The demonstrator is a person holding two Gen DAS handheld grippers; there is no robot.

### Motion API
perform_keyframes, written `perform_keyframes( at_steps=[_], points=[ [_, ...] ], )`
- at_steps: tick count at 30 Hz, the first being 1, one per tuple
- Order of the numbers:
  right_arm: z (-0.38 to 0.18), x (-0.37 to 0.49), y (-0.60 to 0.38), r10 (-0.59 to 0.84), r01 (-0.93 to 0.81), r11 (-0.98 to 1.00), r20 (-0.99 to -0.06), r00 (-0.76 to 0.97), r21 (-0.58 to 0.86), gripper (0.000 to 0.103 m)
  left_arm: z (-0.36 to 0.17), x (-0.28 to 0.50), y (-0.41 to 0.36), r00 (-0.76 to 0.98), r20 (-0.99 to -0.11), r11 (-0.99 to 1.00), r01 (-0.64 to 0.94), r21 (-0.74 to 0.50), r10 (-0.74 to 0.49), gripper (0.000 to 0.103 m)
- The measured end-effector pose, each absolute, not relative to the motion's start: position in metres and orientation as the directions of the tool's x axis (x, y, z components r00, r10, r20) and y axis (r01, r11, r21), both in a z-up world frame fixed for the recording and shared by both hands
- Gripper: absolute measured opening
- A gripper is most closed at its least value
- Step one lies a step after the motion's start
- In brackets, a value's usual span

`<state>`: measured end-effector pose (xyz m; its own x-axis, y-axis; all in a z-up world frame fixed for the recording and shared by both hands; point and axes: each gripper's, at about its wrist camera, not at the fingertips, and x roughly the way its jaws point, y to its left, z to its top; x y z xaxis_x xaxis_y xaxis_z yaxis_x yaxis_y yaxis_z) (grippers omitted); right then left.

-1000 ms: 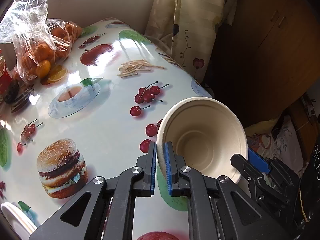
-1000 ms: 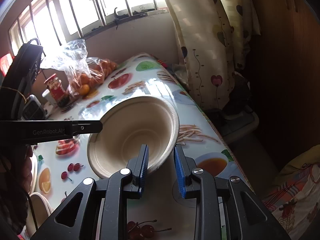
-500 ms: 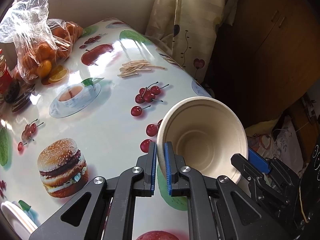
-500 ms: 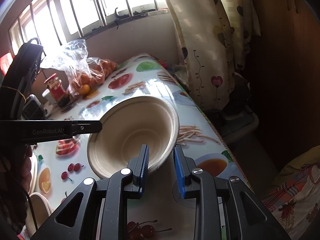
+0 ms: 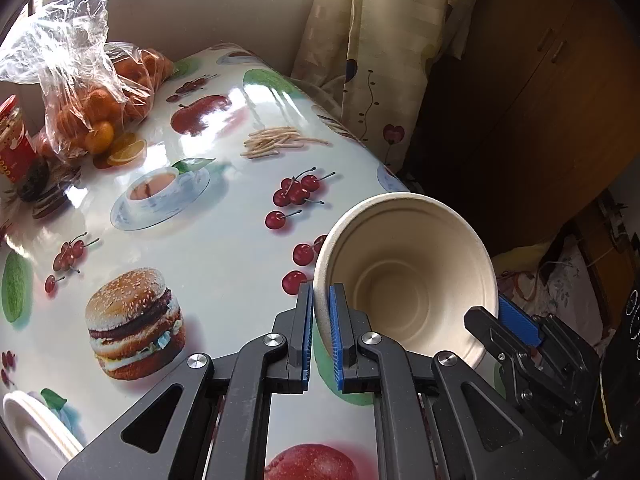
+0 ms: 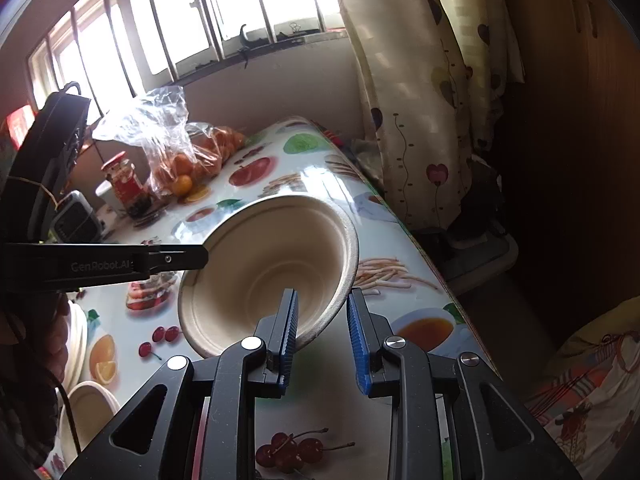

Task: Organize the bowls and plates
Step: 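Lift the gripped tan bowl with both tools and carry it toward the nested bowls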

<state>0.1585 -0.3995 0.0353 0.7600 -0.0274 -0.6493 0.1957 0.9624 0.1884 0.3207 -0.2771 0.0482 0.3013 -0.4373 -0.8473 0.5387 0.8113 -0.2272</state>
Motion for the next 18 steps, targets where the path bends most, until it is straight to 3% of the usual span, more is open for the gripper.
perform_keyframes(
  at_steps=[18],
  points=[
    [0.062,0.124,-0.371,-0.013,0.156,0.97,-0.603,0.798,0.186,0.024,0.08,0.286,-0.245,0.348,-0.813,0.808,0.541,-0.232,-0.466,0.009]
  ],
)
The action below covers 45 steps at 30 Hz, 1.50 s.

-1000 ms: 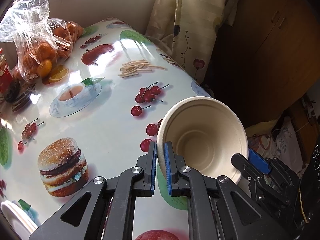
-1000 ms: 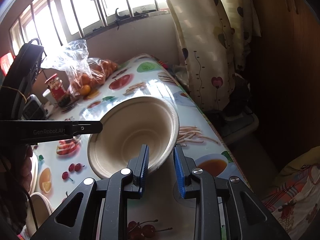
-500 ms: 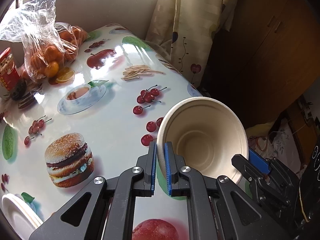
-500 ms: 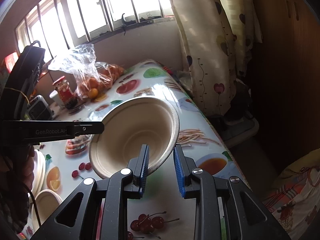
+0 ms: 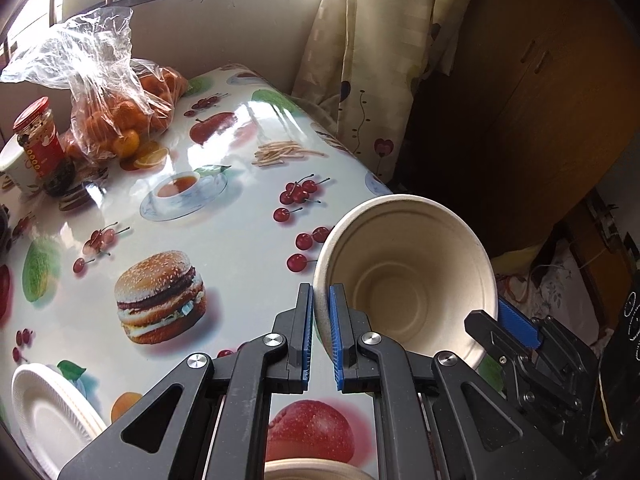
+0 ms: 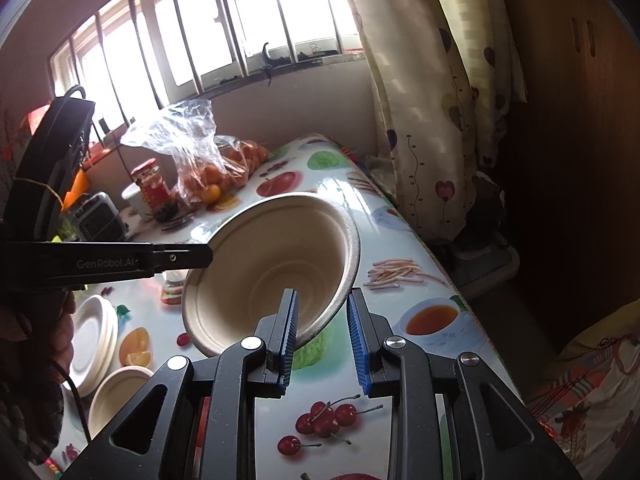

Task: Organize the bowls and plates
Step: 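Lift the gripped tan bowl with both tools and carry it toward the nested bowls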

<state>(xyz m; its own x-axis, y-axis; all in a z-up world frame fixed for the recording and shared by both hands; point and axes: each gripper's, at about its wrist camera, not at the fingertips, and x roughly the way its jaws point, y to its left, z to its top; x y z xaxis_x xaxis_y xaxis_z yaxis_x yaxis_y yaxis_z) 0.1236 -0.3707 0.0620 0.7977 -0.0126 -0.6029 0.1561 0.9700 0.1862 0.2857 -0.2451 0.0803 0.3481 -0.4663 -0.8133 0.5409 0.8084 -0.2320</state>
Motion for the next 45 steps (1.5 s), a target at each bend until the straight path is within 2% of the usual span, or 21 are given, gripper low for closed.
perform_keyframes(
  at_steps=[23,45],
  points=[
    [0.079,0.077,-0.315,0.035,0.083,0.979,-0.56,0.828,0.185,0.024,0.102,0.231,-0.184,0.407,-0.779,0.823,0.519,-0.232,-0.477,0.009],
    [0.07,0.04,-0.267,0.083,0.04,0.978,-0.562,0.823,0.204,0.024,0.096,0.186,-0.129,0.419,-0.775,0.837,0.488,-0.247,-0.473,0.009]
  ],
)
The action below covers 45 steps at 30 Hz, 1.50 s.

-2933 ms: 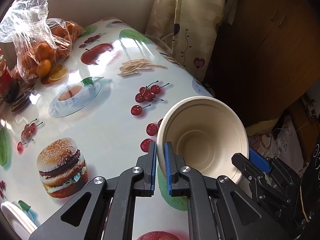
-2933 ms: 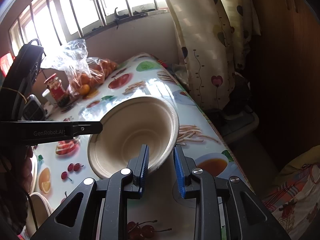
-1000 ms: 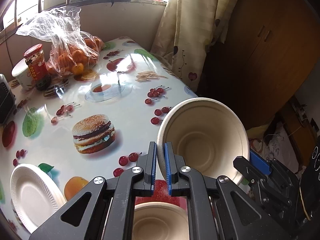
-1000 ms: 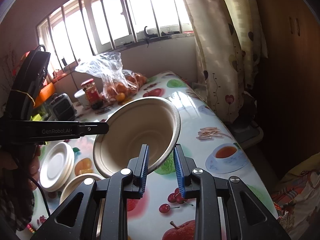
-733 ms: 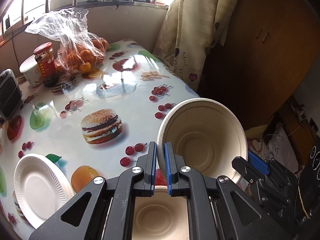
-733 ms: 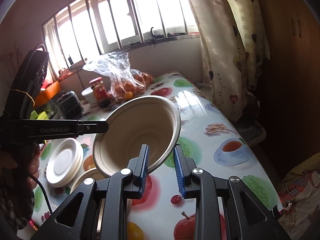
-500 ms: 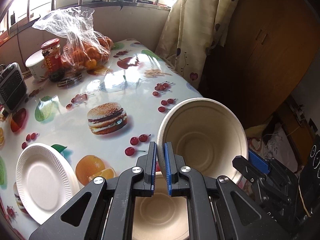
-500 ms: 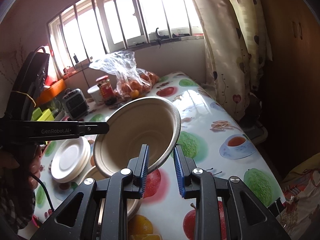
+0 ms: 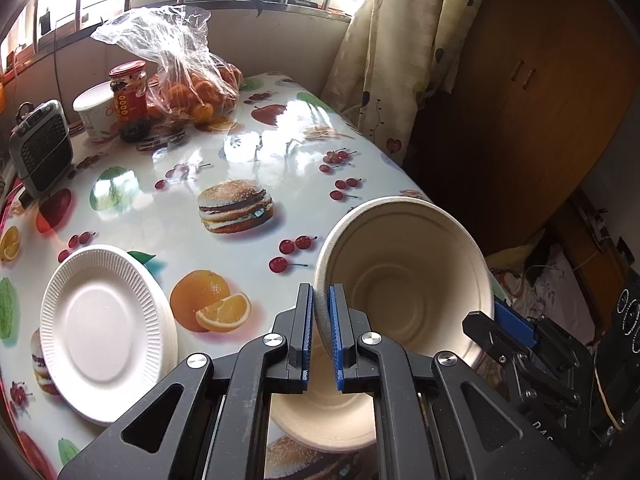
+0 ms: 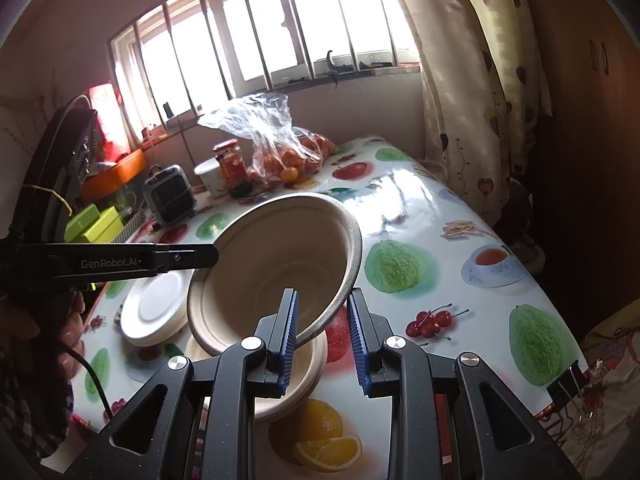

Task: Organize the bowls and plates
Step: 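Lift the gripped tan bowl with both tools and carry it toward the nested bowls, then lower the gripped bowl into the nested tan bowls with both tools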

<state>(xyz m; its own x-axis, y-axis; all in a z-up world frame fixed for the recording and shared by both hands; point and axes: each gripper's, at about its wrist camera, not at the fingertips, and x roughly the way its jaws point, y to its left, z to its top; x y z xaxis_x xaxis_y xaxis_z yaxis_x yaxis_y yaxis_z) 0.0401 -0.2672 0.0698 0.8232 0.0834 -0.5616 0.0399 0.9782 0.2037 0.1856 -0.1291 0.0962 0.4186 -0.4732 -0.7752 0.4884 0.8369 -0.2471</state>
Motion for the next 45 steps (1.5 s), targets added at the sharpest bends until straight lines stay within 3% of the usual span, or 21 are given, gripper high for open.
perform_keyframes(
  at_steps=[45],
  points=[
    [0.028,0.033,-0.233,0.143,0.002,0.975,-0.641,0.754,0.22,0.025,0.045,0.162,-0.093,0.361,-0.834,0.874,0.408,-0.262,-0.418,0.009]
  ],
)
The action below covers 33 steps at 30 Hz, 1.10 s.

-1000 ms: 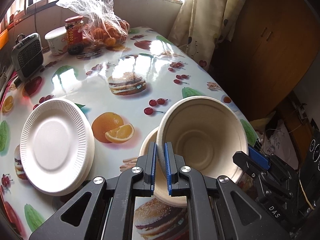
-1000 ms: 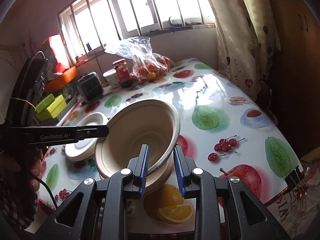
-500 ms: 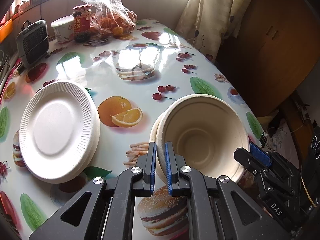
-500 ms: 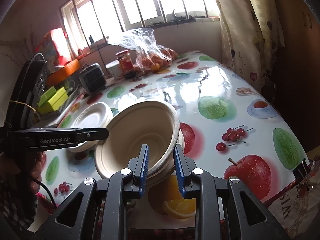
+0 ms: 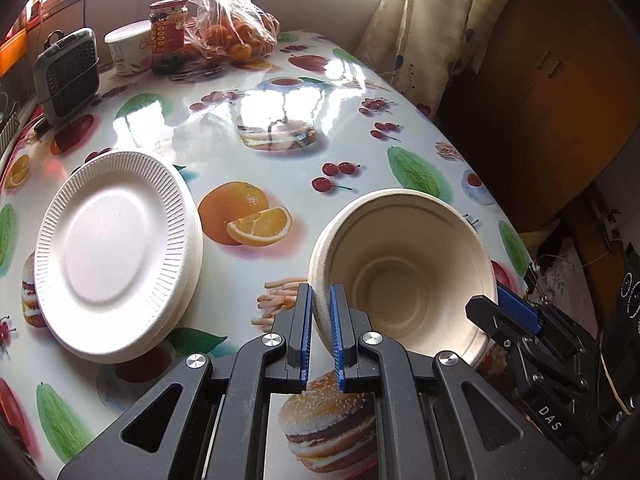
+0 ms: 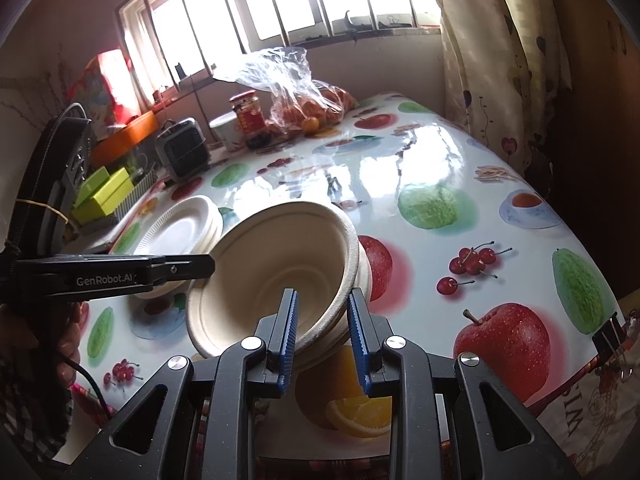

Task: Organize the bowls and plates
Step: 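Lower the gripped bowl into the nested tan bowls with both tools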

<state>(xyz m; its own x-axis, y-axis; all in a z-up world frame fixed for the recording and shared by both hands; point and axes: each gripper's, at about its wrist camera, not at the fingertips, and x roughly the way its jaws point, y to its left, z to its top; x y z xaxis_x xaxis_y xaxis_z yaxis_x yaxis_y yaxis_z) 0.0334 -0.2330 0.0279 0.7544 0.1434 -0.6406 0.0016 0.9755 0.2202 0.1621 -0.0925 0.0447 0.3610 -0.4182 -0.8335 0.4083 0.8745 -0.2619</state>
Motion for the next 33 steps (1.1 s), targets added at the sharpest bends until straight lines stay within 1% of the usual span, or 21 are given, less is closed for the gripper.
perform_keyframes(
  at_steps=[33],
  points=[
    [0.0235,0.036,-0.2333,0.137,0.007,0.976,-0.646,0.751,0.216,0.025,0.0436,0.1616,-0.0938,0.368,-0.835,0.879,0.405,-0.252,-0.409,0.01]
  ],
)
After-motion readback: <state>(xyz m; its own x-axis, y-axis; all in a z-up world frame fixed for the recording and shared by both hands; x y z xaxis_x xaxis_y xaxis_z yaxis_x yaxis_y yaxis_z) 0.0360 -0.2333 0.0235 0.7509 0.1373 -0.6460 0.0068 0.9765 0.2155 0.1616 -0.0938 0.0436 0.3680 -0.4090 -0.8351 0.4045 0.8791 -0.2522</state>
